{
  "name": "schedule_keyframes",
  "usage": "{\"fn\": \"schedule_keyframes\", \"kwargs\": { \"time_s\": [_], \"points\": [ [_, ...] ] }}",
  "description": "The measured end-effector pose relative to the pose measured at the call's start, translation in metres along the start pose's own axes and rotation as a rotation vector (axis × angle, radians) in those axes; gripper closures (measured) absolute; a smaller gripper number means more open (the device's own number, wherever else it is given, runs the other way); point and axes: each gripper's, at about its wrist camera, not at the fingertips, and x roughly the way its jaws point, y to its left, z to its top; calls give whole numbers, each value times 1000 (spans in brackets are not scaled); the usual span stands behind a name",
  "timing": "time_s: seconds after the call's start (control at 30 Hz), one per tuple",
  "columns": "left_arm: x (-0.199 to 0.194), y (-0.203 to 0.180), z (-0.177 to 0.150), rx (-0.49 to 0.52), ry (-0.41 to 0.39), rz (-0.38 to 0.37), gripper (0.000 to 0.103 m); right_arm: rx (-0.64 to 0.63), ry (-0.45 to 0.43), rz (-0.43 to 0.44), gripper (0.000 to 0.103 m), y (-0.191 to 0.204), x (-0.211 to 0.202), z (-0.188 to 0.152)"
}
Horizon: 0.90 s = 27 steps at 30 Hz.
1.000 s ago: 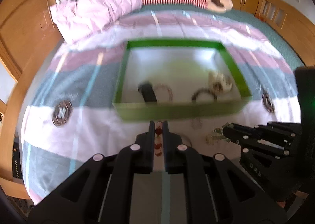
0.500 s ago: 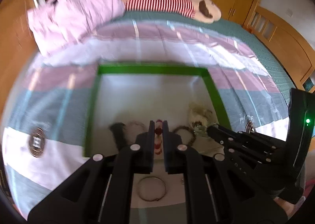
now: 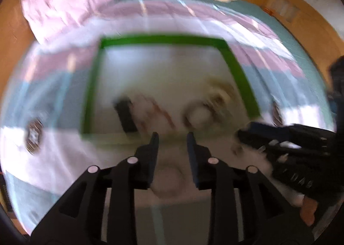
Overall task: Organize jewelry
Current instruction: 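Carry the bracelet and brooch into the green box and open both tools, then move the left tool to the silver bangle while the right tool moves to the gold flower brooch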
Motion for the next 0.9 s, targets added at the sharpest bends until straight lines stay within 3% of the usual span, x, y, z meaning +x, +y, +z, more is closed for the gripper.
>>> {"fn": "schedule_keyframes", "kwargs": {
  "time_s": [0.07, 0.17, 0.27, 0.37, 0.43, 0.5, 0.67, 0.83, 0.9],
  "points": [
    [4, 4, -15, -27, 72, -12, 74, -40, 29, -45, 72, 6, 7, -8],
    [22, 14, -28, -40, 138, 95, 74, -17, 64, -114, 73, -7, 22, -13],
    [42, 32, -34, -103, 216, 114, 74, 47, 73, -141, 73, -27, 31, -12],
    [51, 36, -35, -99, 231, 149, 74, 76, 69, -161, 73, -38, 33, -12],
    [57, 36, -37, -94, 243, 149, 74, 87, 64, -113, 73, -38, 35, -12],
    [62, 35, -38, -87, 249, 161, 74, 61, 61, -76, 73, -28, 40, -12],
    [72, 35, -38, -67, 246, 175, 74, 3, 65, -80, 73, -7, 55, -13],
    [76, 47, -41, -112, 257, 207, 86, -20, 97, -138, 73, 0, 69, -13],
    [69, 58, -41, -143, 241, 221, 87, 15, 86, -124, 73, -8, 62, -10]
  ]
}}
